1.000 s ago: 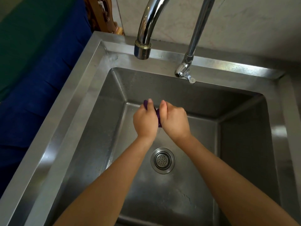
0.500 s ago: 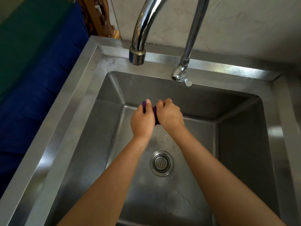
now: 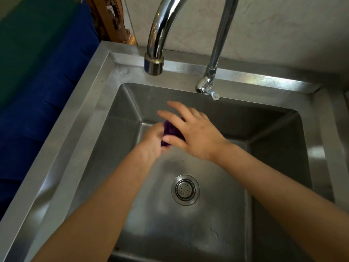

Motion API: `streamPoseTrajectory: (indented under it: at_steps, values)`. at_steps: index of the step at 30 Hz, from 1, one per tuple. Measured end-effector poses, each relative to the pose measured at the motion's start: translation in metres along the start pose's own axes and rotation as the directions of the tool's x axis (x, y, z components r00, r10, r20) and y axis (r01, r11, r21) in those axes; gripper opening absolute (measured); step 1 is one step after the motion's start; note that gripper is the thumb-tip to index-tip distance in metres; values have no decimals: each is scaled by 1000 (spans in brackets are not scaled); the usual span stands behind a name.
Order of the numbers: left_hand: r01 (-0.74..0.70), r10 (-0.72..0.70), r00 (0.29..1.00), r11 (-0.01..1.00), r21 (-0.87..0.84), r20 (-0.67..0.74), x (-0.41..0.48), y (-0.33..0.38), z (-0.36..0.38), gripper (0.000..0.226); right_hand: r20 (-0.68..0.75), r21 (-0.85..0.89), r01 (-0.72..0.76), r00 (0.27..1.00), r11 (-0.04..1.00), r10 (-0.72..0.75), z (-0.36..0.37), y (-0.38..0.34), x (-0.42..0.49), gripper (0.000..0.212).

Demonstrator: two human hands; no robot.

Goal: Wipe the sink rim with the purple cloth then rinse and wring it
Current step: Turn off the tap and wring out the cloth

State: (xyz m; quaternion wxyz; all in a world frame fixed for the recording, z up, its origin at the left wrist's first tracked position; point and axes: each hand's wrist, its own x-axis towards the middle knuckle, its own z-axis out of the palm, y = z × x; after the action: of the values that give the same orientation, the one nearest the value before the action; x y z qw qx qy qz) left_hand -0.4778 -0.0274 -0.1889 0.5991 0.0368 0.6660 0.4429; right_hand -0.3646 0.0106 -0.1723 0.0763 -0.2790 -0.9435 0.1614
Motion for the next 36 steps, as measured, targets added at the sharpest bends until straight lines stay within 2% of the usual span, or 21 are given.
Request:
streamPoseTrajectory:
  at_steps: [2, 5, 8, 10, 13, 16, 19, 22, 25, 30, 36]
  values:
    - [56, -60, 995, 997, 53, 80, 2, 0, -1, 29, -41, -74, 204, 977, 976, -208, 6, 9, 1, 59]
    - [158, -170, 981, 980, 121, 91, 2, -2, -5, 39, -191, -129, 310, 924, 942, -330, 14, 17, 2, 53]
    - [177, -192, 978, 973, 150, 87, -5, -1, -2, 37, -336, -151, 240, 900, 959, -278, 18, 16, 7, 61]
    - [114, -116, 993, 983, 141, 6, -4, -1, 4, 32, -422, -137, 157, 884, 978, -201, 22, 15, 12, 63]
    - [0, 5, 991, 999, 35, -135, -8, 0, 16, 33, -505, -63, 38, 861, 997, -64, 26, 17, 19, 57]
    - [-161, 164, 955, 986, 34, -247, -8, 3, 22, 35, -496, 89, -76, 861, 993, 111, 24, 14, 24, 47]
    - [-310, 349, 879, 936, 167, -323, -7, 6, 24, 39, -483, 274, -130, 838, 953, 253, 17, 10, 29, 50]
    - [-398, 519, 789, 840, 370, -330, -5, 9, 24, 46, -461, 385, -198, 805, 901, 374, 17, 8, 30, 52]
    - [-437, 637, 717, 728, 529, -284, -5, 8, 24, 50, -426, 426, -284, 774, 859, 468, 22, 5, 27, 54]
    - [-435, 733, 636, 598, 674, -241, 2, 5, 18, 50, -265, 454, -450, 755, 769, 599, 24, -6, 30, 47]
    - [-464, 740, 643, 583, 667, -199, 0, 4, 11, 52, -63, 550, -537, 737, 640, 673, 16, -9, 34, 43]
